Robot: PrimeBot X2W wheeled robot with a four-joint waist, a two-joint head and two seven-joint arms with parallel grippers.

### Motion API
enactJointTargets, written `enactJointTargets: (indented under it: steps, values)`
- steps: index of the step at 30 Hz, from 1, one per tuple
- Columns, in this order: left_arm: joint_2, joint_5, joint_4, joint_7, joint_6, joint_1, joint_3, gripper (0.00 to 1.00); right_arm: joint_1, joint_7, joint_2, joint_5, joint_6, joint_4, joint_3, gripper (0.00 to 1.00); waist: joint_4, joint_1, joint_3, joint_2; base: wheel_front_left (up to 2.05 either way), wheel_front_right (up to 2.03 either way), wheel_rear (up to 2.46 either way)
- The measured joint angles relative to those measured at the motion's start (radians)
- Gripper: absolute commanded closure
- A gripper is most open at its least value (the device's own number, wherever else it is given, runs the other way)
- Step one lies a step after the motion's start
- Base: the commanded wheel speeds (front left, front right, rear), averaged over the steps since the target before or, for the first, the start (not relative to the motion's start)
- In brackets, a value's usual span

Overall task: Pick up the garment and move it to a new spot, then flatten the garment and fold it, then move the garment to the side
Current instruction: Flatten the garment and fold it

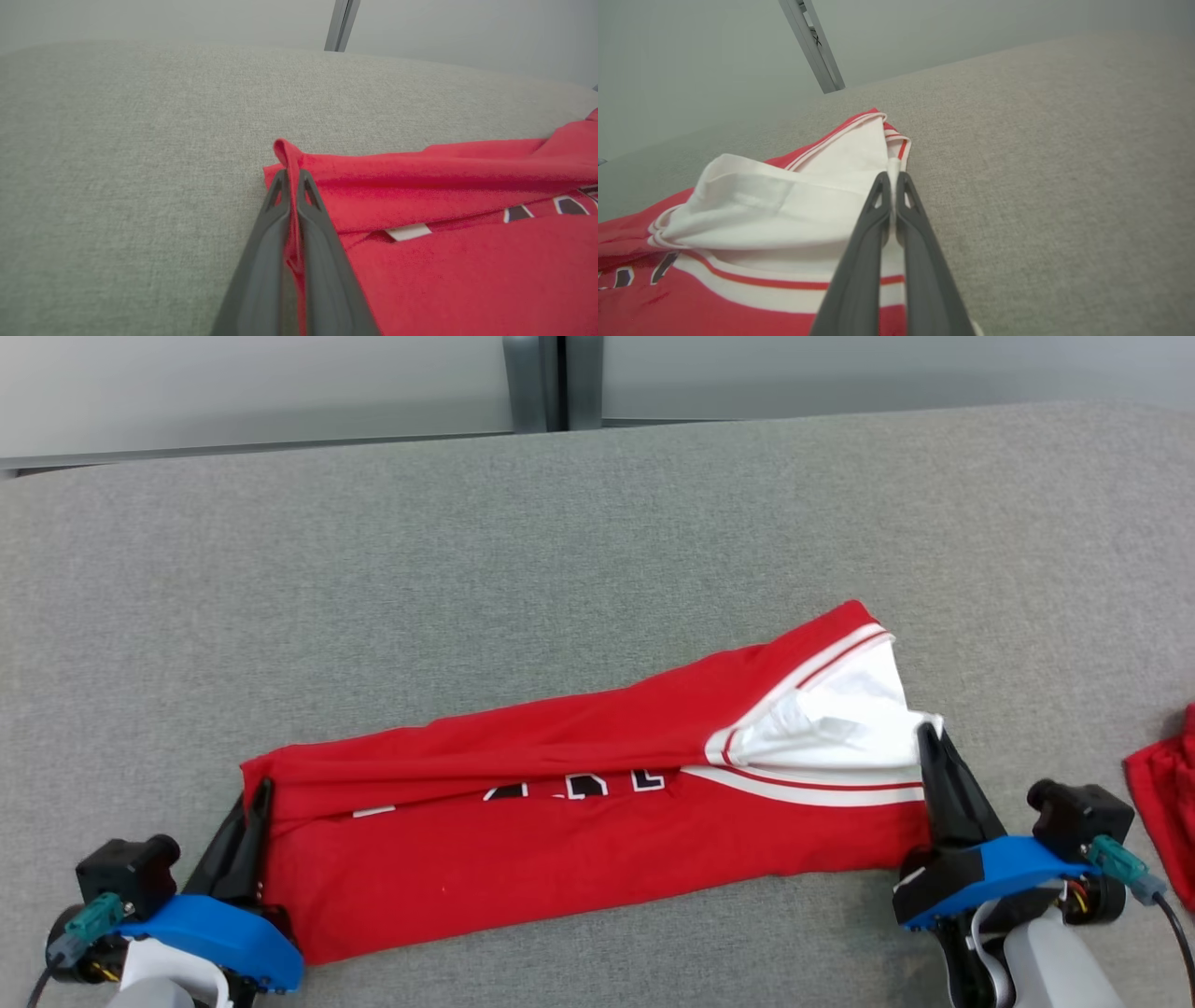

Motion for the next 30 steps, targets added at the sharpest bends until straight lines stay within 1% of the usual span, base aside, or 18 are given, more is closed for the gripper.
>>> enactJointTargets:
  steps: [3,4,5,6,7,8,12,14,16,19,24,25,26,28,30]
  values:
    - [-0.025,0.011,0.006,0.0,0.0,0.021,0.016,1.0,0.014,0.0,0.0,0.009,0.0,0.029,-0.011,1.0,0.012,0.0003,-0.01,0.0,0.0,0.0,0.0]
    - [-0.035,0.012,0.007,0.0,0.0,0.029,0.034,0.97,0.016,0.0,0.0,0.01,0.0,0.04,-0.011,1.0,0.017,0.0003,-0.013,0.0,0.0,0.0,0.0]
    - [-0.044,0.017,0.006,0.0,0.0,0.035,0.046,0.71,0.016,0.0,0.0,0.012,0.0,0.053,-0.012,1.0,0.022,0.0002,-0.017,0.0001,0.0,0.0,0.0]
    - [-0.05,0.028,0.002,0.0,0.0,0.043,0.049,0.22,0.017,0.0,0.001,0.019,0.0,0.065,-0.014,0.63,0.028,0.0003,-0.021,0.0,0.0,0.0,0.0]
    - [-0.055,0.038,-0.002,0.0,0.0,0.052,0.05,0.0,0.017,0.0,0.001,0.021,0.0,0.074,-0.018,0.13,0.033,0.0002,-0.026,0.0,0.0,0.0,0.0]
    - [-0.067,0.045,-0.004,0.0,0.0,0.061,0.063,0.0,0.017,0.0,0.001,0.02,0.0,0.079,-0.024,0.0,0.038,0.0002,-0.03,0.0,0.0,0.0,0.0]
    - [-0.1,0.074,-0.03,0.0,0.0,0.091,0.139,0.0,0.007,0.0,0.0,-0.007,0.0,0.089,-0.056,0.0,0.059,0.0002,-0.044,0.0,0.0,0.0,0.0]
    - [-0.119,0.094,-0.057,0.0,0.0,0.109,0.157,0.0,-0.01,0.0,0.0,-0.026,0.0,0.102,-0.076,0.0,0.072,0.0002,-0.048,0.0,0.0,0.0,0.0]
    - [-0.132,0.107,-0.074,0.0,0.0,0.118,0.168,0.0,-0.032,0.0,-0.001,-0.072,0.0,0.127,-0.096,0.0,0.087,0.0002,-0.048,0.0,0.0,0.0,0.0]
    - [-0.139,0.116,-0.084,0.0,0.0,0.125,0.16,0.0,-0.068,0.0,-0.001,-0.106,0.0,0.232,-0.107,0.0,0.112,0.0003,-0.046,0.0002,0.0,0.0,0.0]
    - [-0.145,0.114,-0.097,0.0,0.0,0.125,0.152,0.0,-0.148,-0.002,-0.012,-0.112,-0.001,0.416,-0.102,0.0,0.149,0.0001,-0.042,0.0,0.0,0.0,0.0]
    - [-0.146,0.114,-0.098,0.0,0.0,0.125,0.152,0.0,-0.162,-0.005,-0.017,-0.103,-0.002,0.447,-0.09,0.22,0.152,0.0001,-0.04,0.0,0.0,0.0,0.0]
    - [-0.146,0.114,-0.1,0.0,0.0,0.124,0.151,0.0,-0.176,-0.009,-0.023,-0.089,-0.003,0.469,-0.074,1.0,0.154,0.0001,-0.041,0.0,0.0,0.0,0.0]
    - [-0.147,0.114,-0.102,0.0,0.0,0.123,0.152,0.0,-0.198,-0.014,-0.031,-0.051,-0.006,0.505,-0.035,1.0,0.152,0.0001,-0.042,0.0,0.0,0.0,0.0]
    - [-0.147,0.114,-0.103,0.0,0.0,0.122,0.157,0.0,-0.213,-0.015,-0.024,-0.032,-0.005,0.517,-0.007,1.0,0.142,0.0001,-0.043,0.0,0.0,0.0,0.0]
